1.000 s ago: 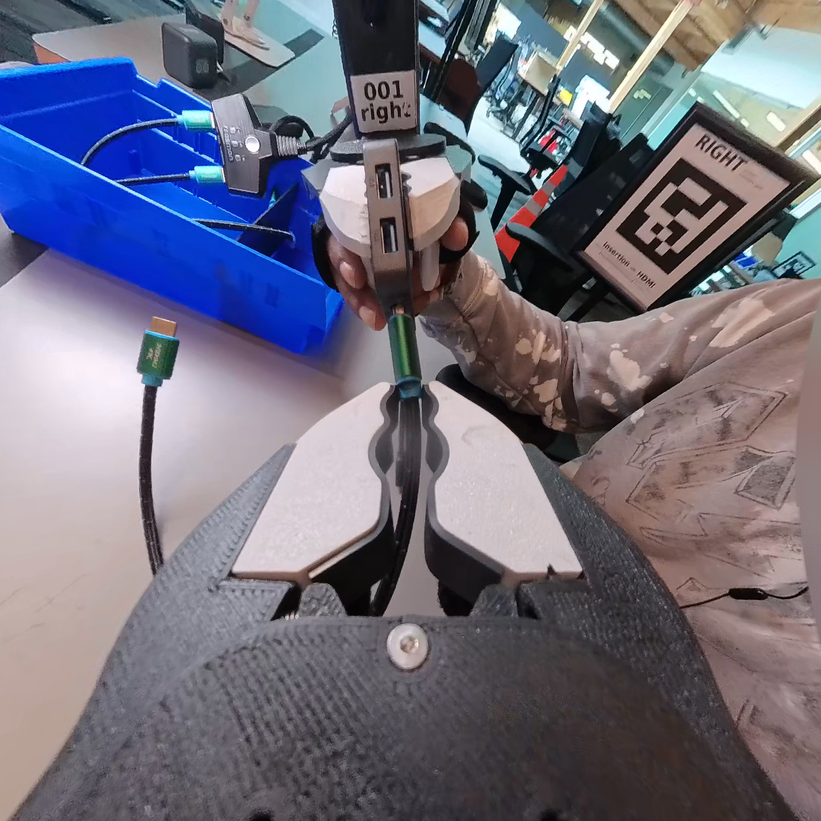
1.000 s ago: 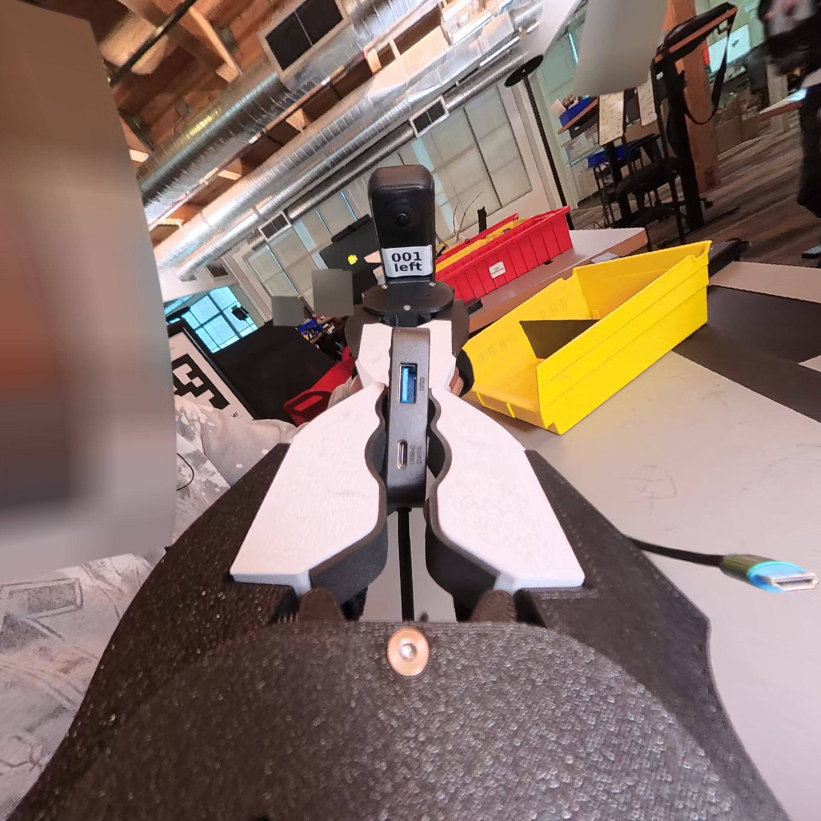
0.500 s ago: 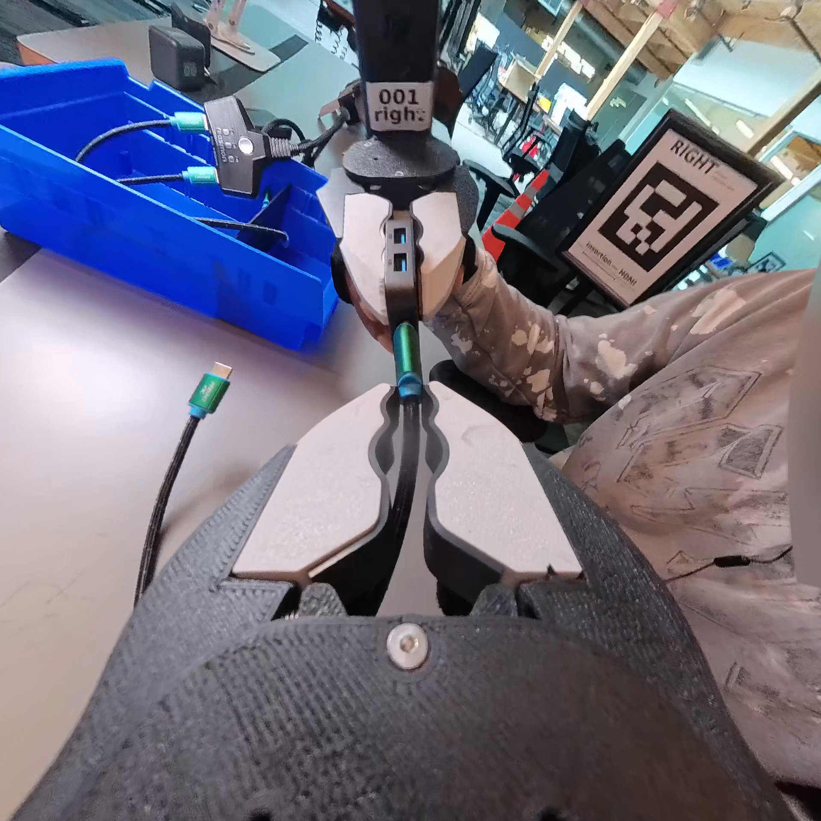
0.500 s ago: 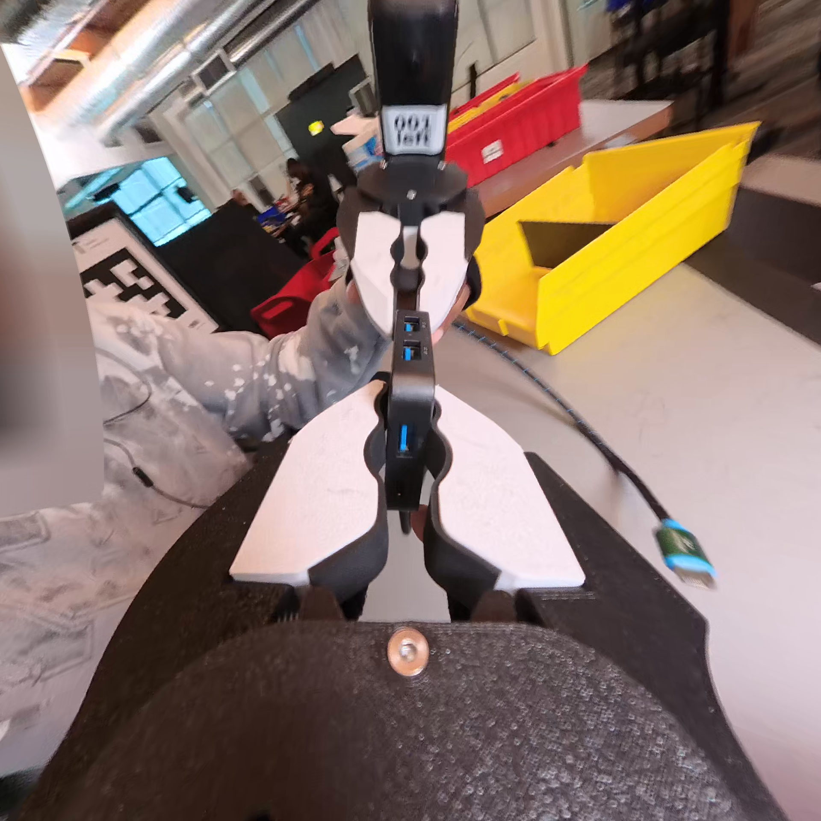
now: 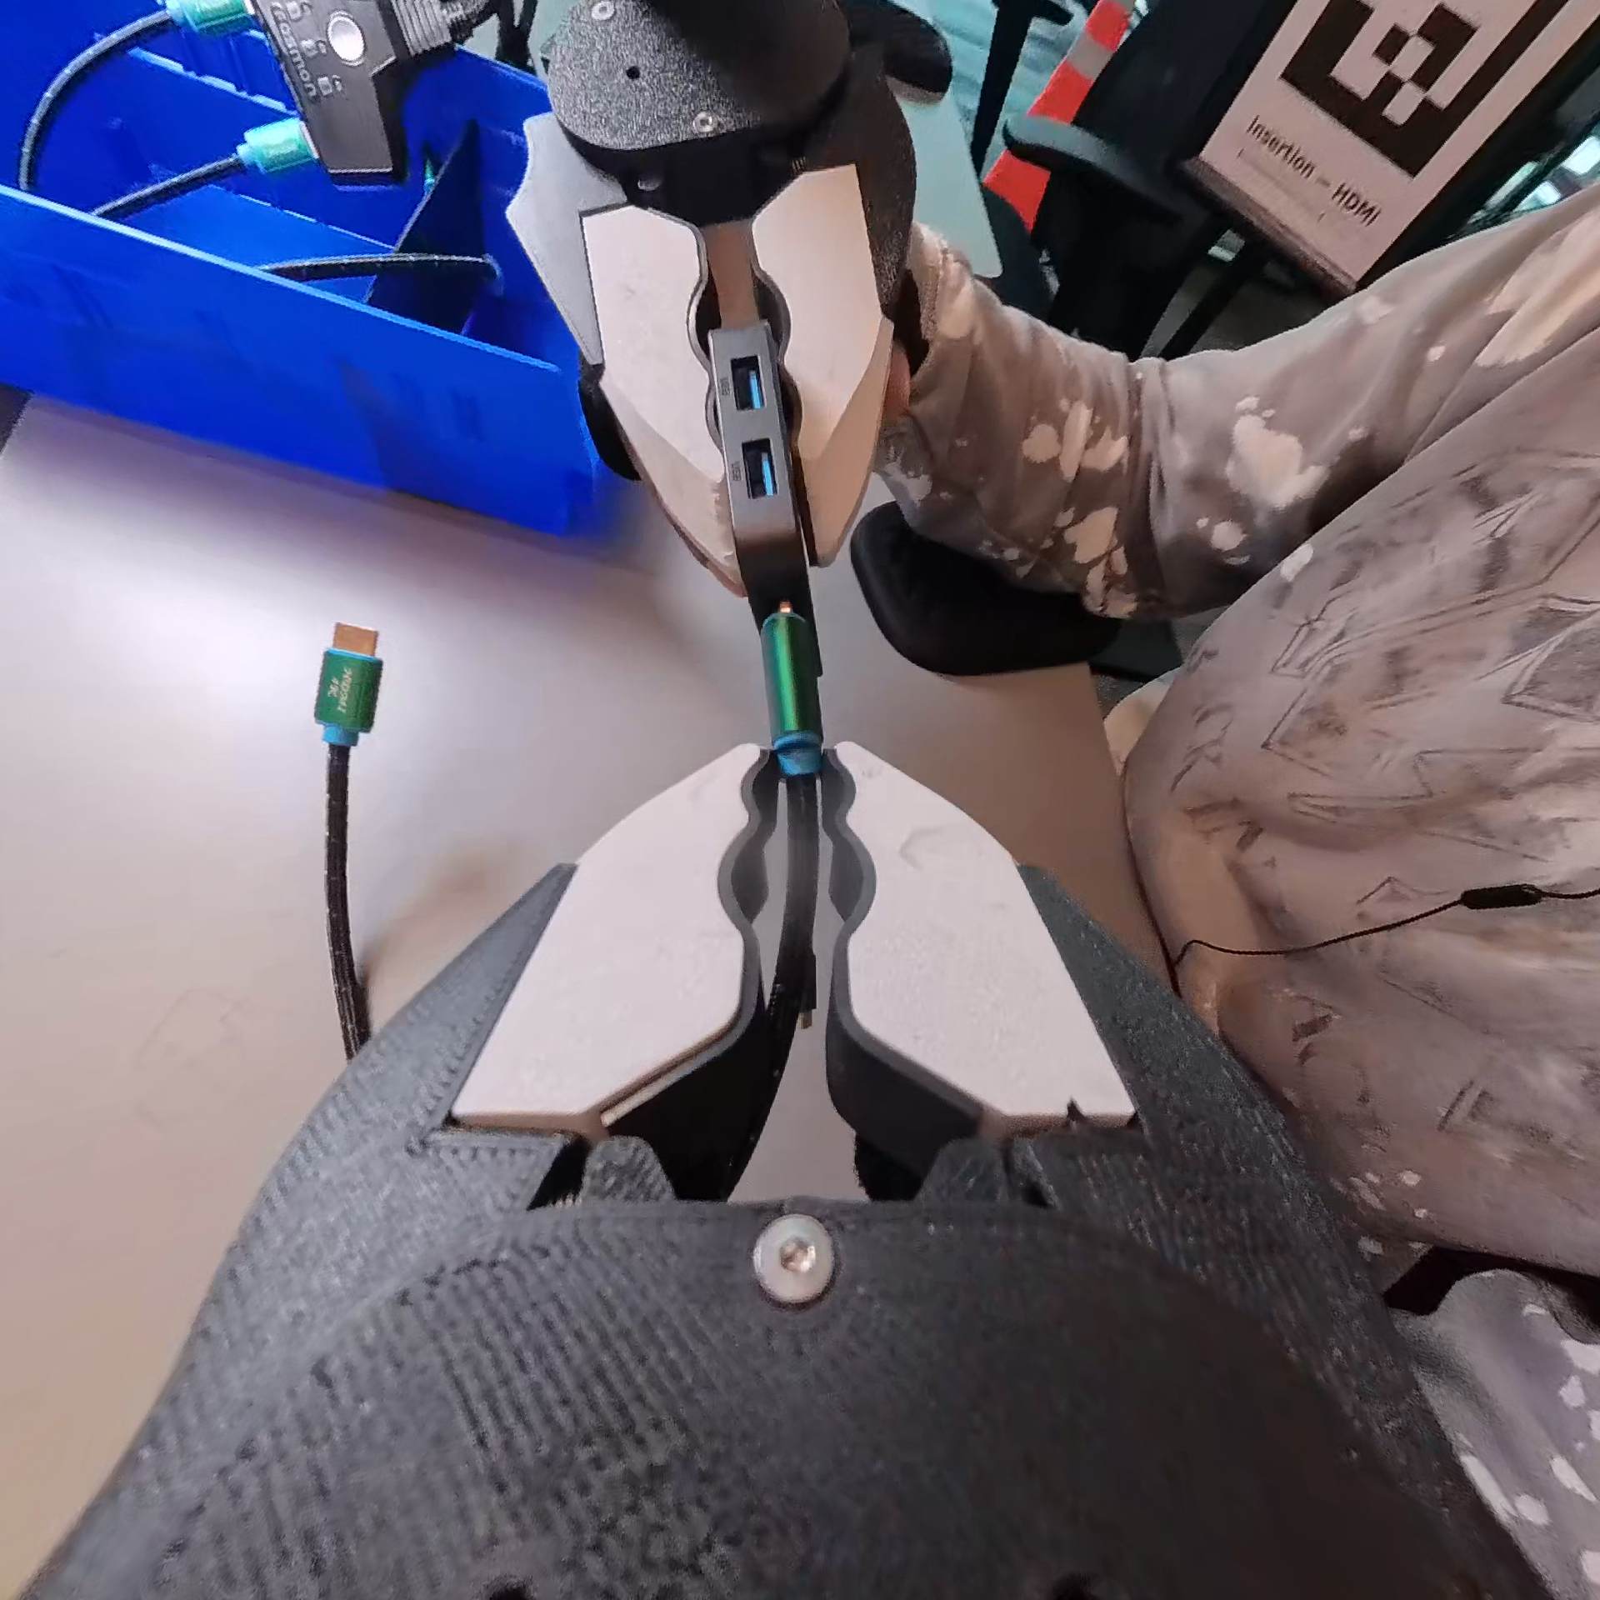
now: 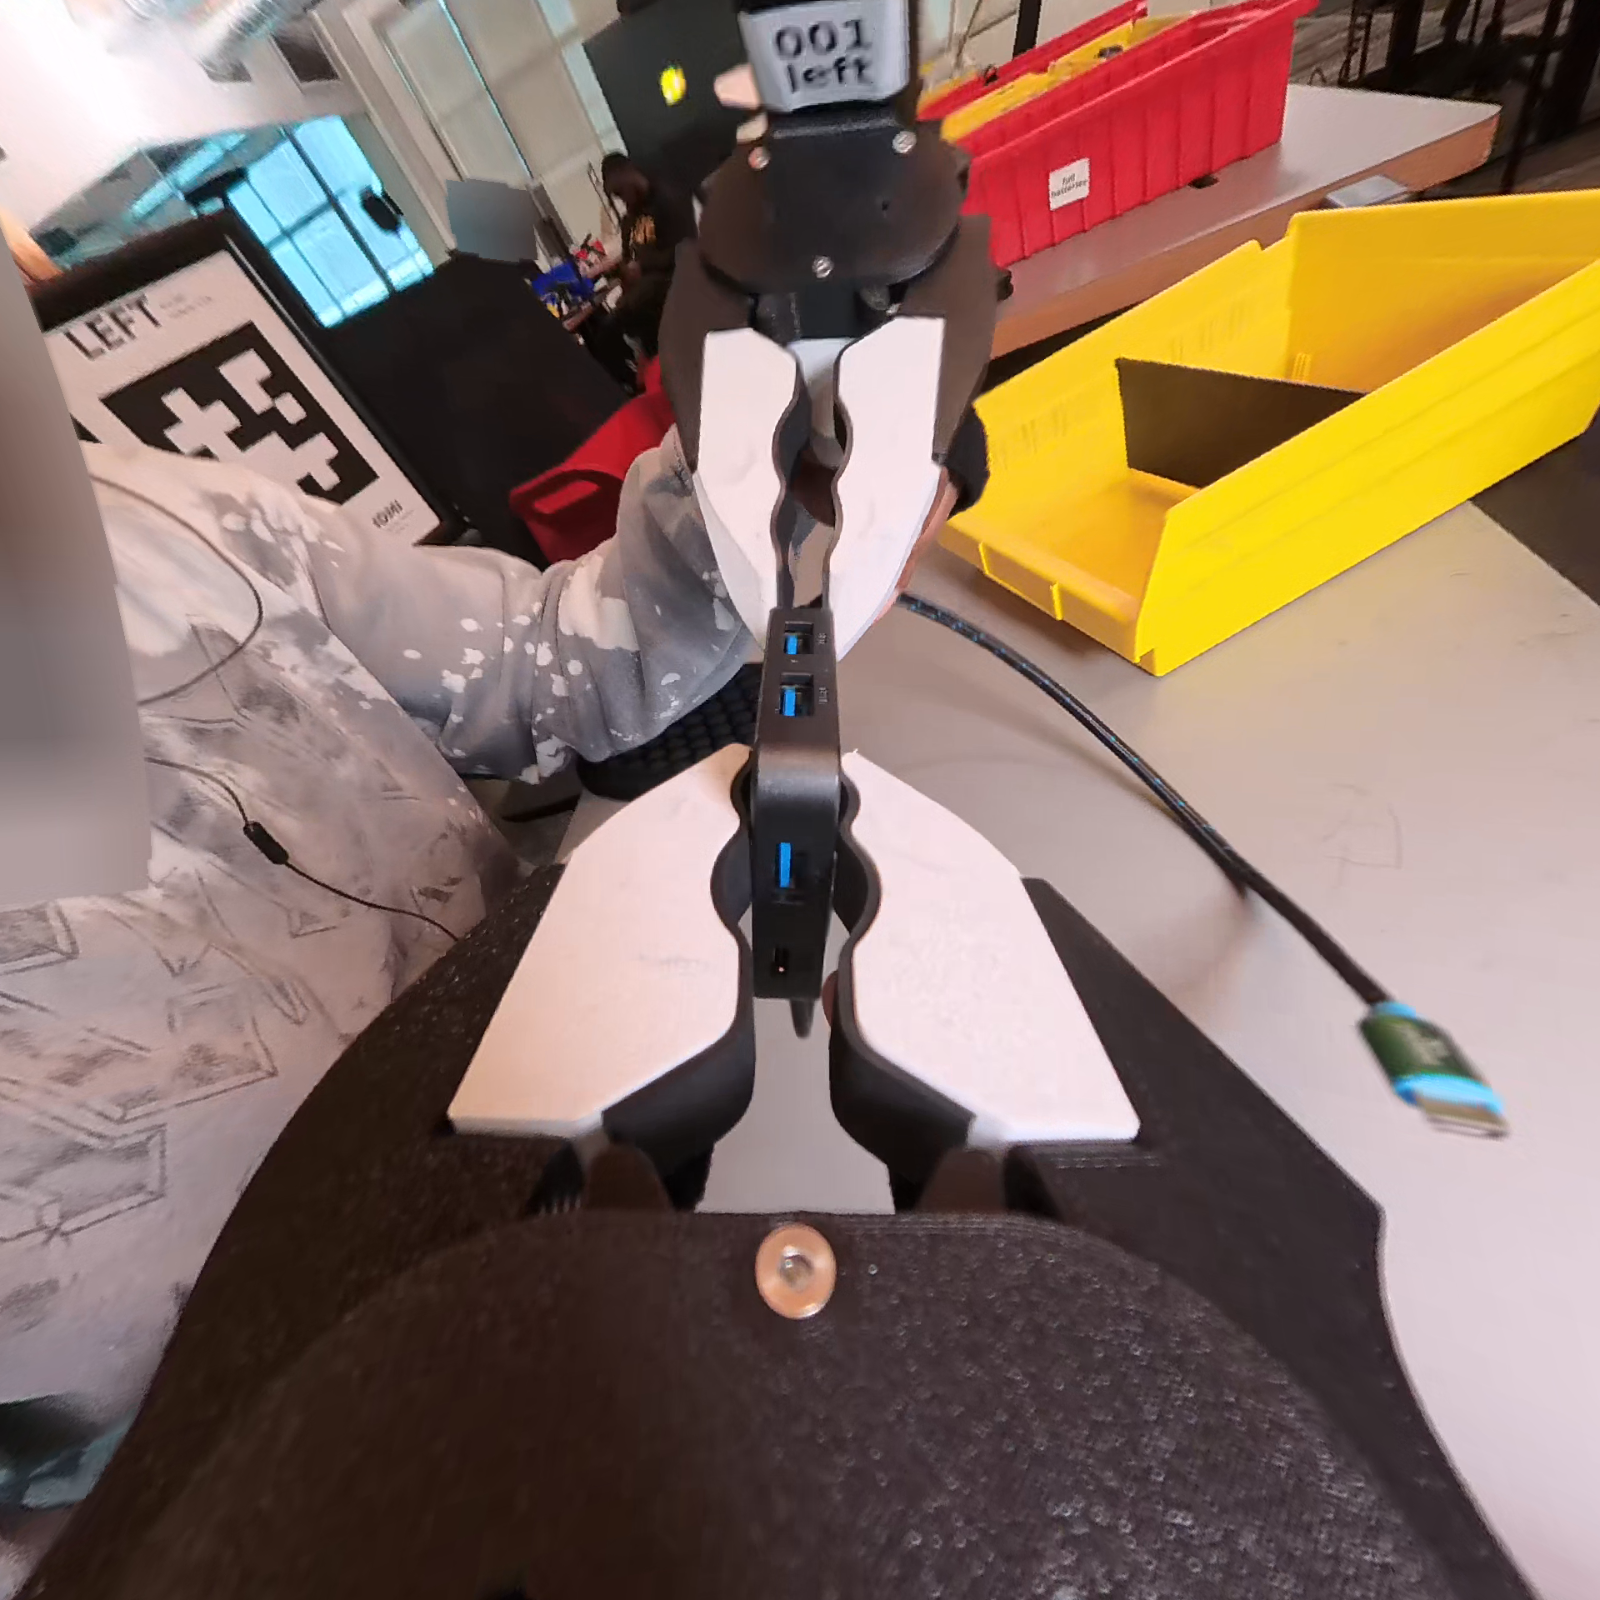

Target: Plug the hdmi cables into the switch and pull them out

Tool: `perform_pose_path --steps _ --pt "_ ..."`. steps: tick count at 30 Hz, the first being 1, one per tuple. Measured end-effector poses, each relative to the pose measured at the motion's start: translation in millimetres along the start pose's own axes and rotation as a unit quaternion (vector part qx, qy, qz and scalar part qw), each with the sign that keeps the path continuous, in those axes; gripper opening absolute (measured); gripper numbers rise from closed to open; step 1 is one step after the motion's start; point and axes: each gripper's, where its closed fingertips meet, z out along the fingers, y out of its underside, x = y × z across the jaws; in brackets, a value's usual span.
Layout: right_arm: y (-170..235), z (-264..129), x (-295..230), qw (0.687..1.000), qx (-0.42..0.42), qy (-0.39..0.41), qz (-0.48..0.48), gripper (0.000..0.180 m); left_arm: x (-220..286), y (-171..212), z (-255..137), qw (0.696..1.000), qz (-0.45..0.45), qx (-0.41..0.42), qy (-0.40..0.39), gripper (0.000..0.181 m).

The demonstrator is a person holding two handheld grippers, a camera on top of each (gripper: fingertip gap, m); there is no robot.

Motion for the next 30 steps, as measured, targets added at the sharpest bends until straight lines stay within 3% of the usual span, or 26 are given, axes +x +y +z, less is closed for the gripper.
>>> perform_pose_path --steps 2,8,14,17,21,30 --pt "5 1 1 1.0 -0.012 0.001 0.002 0.013 -2 2 1 1.0 0.004 -0.012 -0.015 0.01" --pt "53 11 7 0.984 -0.167 0.034 -0.044 0.012 -5 4 12 1.0 0.004 -0.022 -0.007 0.01" --pt "31 9 14 0.996 -0.082 0.028 -0.034 0.013 -11 2 4 1.0 -0.003 -0.004 -0.017 0.01" --pt "-1 -1 18 0.999 0.023 0.035 -0.018 0.014 -19 -11 -6 0.998 -0.03 0.059 -0.007 0.01" --pt "-23 -9 19 0.994 0.091 0.051 -0.037 0.015 -22 -21 -7 0.995 -0.036 0.092 -0.003 0.01" --pt "-8 -15 7 0.997 0.007 0.053 -0.048 0.013 -13 -20 9 0.998 -0.008 0.064 -0.002 0.01"
